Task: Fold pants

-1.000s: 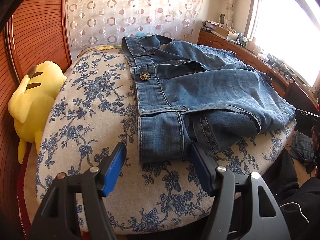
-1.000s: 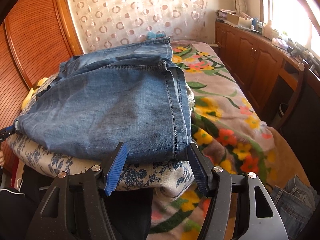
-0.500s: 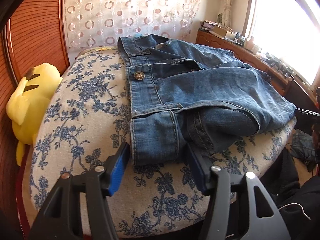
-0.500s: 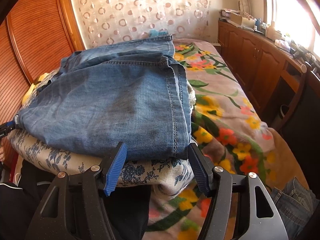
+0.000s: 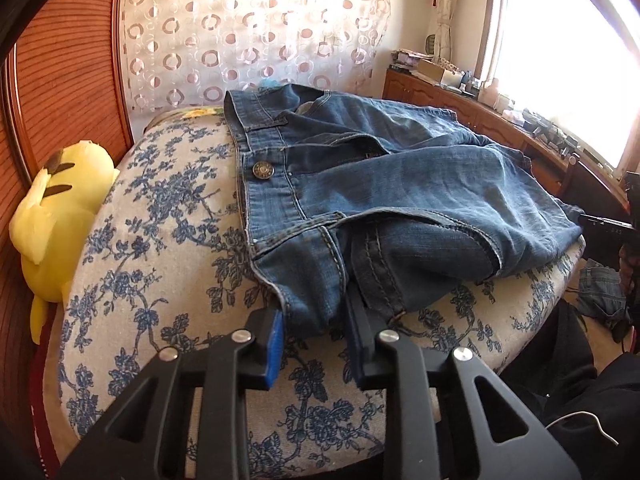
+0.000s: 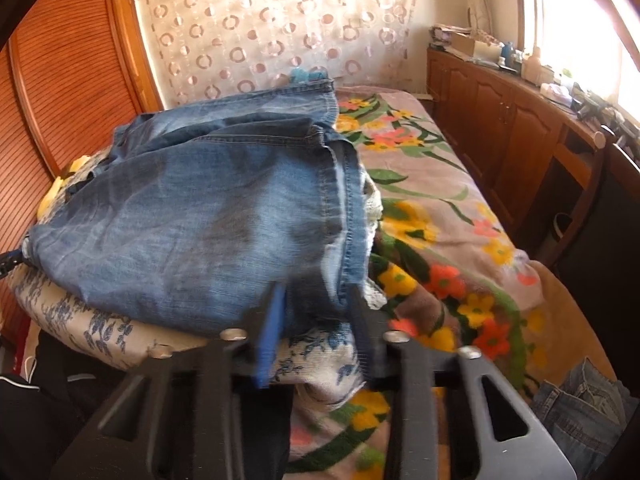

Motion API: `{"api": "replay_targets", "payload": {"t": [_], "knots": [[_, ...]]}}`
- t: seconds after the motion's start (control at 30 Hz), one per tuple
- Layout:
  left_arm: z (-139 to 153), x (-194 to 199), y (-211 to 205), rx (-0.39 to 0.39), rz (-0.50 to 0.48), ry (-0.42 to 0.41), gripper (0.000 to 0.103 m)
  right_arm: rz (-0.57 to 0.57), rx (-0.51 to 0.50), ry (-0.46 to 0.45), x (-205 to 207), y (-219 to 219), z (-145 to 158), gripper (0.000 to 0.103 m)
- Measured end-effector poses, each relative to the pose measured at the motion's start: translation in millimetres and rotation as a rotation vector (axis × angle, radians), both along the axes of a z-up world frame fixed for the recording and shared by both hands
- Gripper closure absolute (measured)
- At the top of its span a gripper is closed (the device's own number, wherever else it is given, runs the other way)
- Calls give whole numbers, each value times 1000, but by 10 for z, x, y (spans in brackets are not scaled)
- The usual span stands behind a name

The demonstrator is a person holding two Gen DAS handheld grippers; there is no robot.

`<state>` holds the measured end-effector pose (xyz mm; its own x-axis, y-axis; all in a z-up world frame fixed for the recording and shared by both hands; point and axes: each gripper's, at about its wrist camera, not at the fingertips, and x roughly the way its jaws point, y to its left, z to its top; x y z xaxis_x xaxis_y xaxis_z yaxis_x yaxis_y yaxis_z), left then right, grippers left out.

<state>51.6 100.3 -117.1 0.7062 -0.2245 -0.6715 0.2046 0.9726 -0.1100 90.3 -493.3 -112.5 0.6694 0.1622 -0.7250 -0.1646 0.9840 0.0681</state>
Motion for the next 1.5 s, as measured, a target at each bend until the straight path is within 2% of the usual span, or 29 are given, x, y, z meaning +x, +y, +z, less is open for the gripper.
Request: {"api": "replay_targets", "payload": {"t": [0.1,0.3,0.73,0.93,1.17,1.5], "knots": [[37,-15,-9,6,7,-9,85,12,12,-7,-26,-6,29,89],[215,-113,-6,17,37,-33,91,4,-1,-75,-115,38,239,91],[805,-700,65,-24,49,-146,94,30,-38,-194,-405,-10,923,92],[974,-908,134,-28,51,-162,94,66,-28,-231,-565,9,1136,92],[969,-733,96,-10,55,-166,94,67,1,-261,-397,74,1199,92],[1258,42,137,23,80,-238,95,56,13,-339,368,170,1479,92]]}}
